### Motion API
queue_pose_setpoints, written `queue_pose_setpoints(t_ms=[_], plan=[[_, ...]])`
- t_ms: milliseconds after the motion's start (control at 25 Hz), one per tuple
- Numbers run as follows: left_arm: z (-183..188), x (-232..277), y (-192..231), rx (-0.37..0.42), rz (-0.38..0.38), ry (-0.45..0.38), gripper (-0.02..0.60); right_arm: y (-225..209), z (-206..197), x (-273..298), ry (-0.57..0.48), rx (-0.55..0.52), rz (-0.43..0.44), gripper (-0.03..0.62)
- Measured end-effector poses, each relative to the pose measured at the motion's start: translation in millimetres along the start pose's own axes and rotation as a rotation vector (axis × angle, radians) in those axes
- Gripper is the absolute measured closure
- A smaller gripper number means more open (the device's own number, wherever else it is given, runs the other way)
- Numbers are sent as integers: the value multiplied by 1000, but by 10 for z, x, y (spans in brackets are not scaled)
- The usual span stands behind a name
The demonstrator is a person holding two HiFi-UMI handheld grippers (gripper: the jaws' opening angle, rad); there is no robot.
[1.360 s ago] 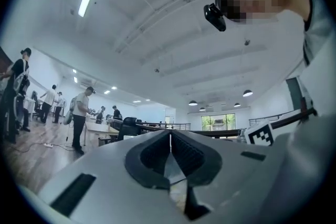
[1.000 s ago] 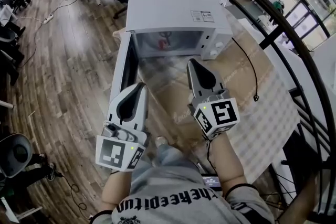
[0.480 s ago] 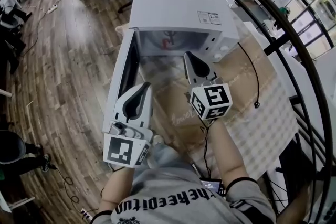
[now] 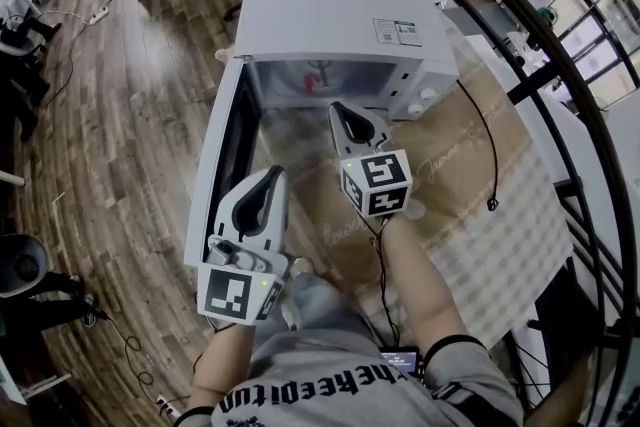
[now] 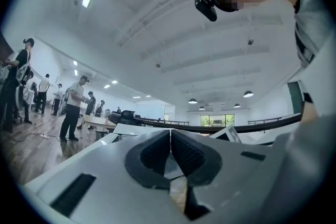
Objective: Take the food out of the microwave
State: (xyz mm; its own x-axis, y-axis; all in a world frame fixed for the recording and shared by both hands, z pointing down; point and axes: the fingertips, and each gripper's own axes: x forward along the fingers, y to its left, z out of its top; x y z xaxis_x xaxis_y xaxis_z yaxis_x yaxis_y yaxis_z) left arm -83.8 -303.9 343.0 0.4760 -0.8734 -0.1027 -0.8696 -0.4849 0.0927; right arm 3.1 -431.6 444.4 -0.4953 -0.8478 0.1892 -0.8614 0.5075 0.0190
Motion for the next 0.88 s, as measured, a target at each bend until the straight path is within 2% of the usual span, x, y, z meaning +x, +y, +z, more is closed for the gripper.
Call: queue_pose_setpoints(t_ms=[240, 560, 880], plan=[[-94, 64, 49, -8, 14, 6, 571, 11, -272, 247, 46, 38, 17, 580], [-196, 119, 100, -17, 15, 19, 571, -69, -550, 498, 93, 92, -8, 572], [-273, 185, 136, -21, 14, 35, 571, -159, -780, 713, 146, 98, -20, 554]])
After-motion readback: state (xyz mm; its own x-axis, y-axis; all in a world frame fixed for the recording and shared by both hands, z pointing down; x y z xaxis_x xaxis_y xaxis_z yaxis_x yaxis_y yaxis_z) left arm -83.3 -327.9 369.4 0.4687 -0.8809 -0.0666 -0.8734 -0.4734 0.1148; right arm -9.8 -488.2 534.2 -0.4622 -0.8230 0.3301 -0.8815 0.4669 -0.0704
